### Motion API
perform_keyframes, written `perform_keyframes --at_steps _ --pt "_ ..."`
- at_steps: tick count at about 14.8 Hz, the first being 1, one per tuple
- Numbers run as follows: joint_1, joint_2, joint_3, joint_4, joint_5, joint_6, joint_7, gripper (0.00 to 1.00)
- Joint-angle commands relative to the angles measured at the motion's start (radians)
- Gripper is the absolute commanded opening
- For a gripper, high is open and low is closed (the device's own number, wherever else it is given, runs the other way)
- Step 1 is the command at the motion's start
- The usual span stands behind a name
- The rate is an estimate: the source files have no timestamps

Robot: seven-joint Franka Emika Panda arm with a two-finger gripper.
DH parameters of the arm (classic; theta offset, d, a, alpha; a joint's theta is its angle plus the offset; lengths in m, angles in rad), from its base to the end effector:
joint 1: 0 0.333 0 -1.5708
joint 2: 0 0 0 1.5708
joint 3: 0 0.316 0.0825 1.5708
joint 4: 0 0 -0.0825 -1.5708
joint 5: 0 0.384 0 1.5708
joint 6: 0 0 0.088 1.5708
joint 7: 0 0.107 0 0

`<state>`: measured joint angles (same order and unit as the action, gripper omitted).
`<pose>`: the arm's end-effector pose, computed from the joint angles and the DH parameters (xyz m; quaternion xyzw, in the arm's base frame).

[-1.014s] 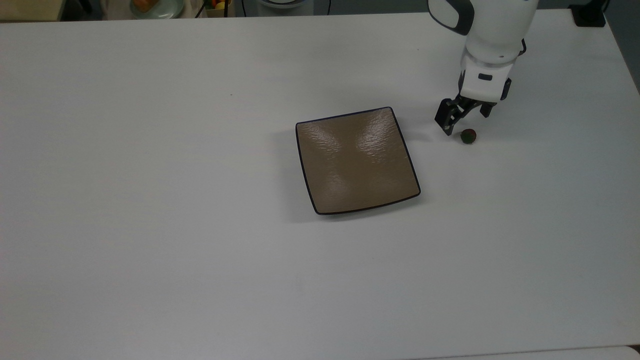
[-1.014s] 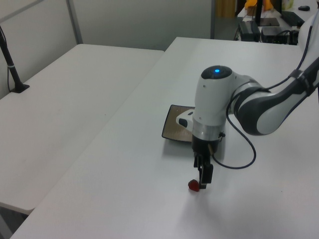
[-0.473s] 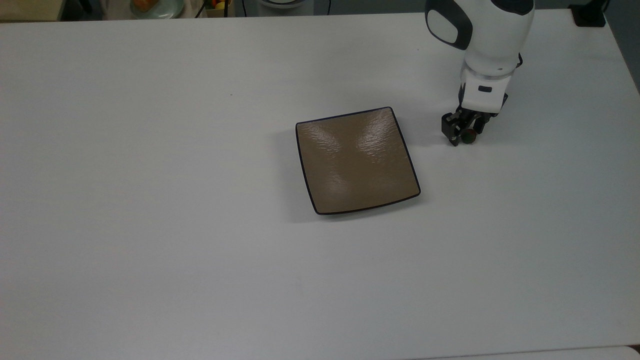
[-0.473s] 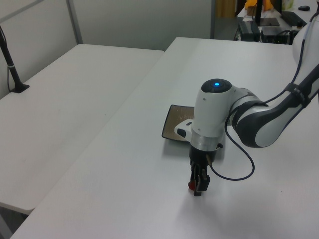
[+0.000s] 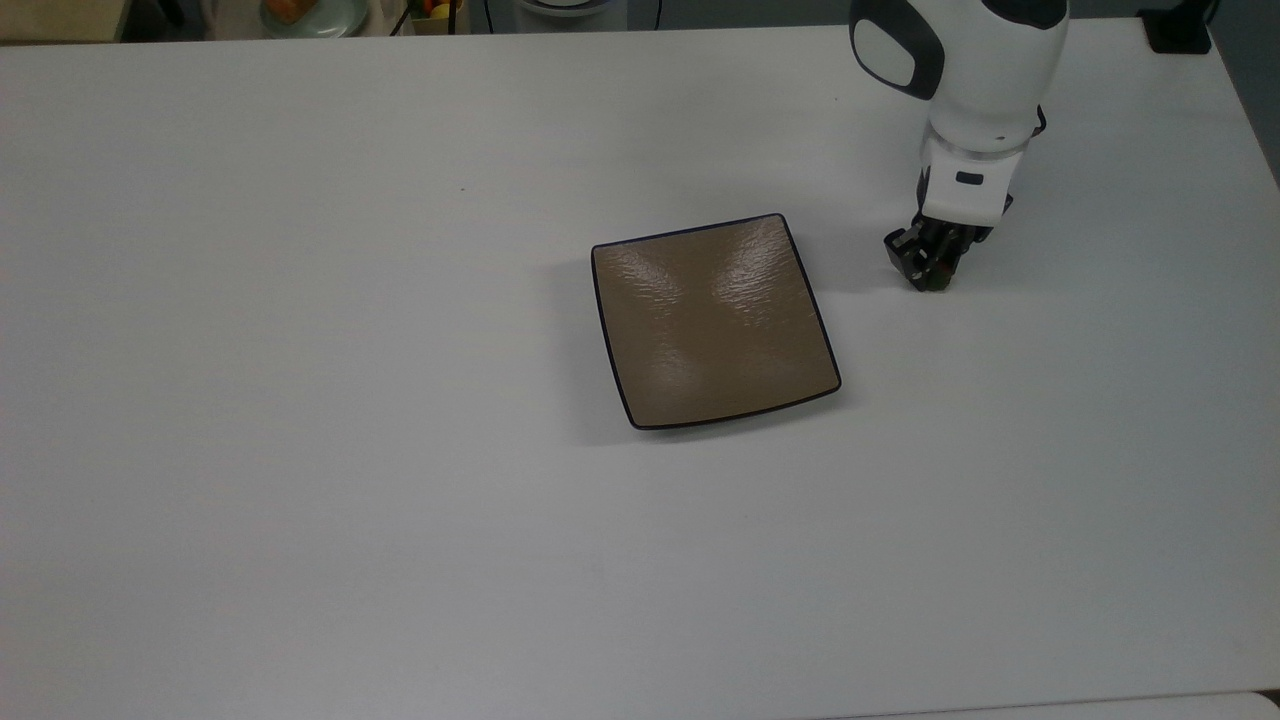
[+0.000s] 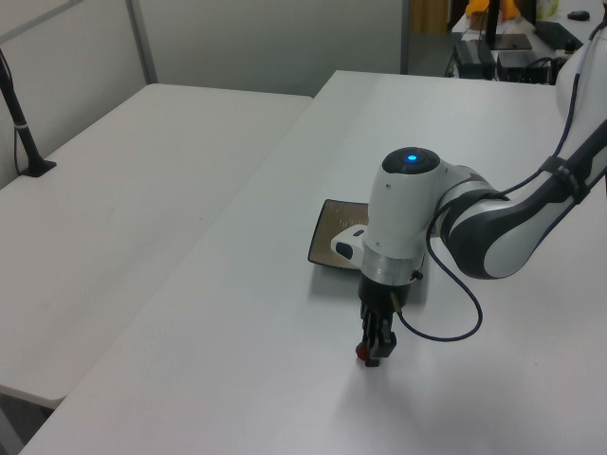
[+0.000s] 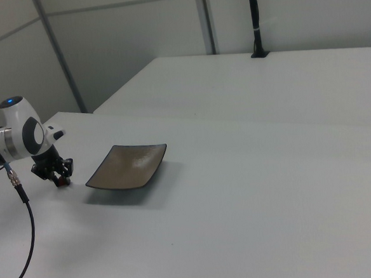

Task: Strawberries on a ceramic plate
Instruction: 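Close the gripper on the strawberry and lift it, then carry the held strawberry over the brown plate and lower it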

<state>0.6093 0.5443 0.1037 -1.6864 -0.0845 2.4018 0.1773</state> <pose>0.5303 0.4464 0.3016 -0.9555 -0.2818 -0.0809 0.0330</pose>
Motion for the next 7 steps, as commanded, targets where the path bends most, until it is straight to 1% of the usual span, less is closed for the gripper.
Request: perform_keyframes --at_steps 1,4,7 --pt "-0.028 -0.032 0.027 -0.003 -0.003 0.005 0.027 0.01" --pt "-0.062 -0.095 0.028 -0.003 0.003 -0.030 0.031 0.01" --pt "-0.105 -0.154 0.028 0.014 0.012 -0.146 0.028 0.01"
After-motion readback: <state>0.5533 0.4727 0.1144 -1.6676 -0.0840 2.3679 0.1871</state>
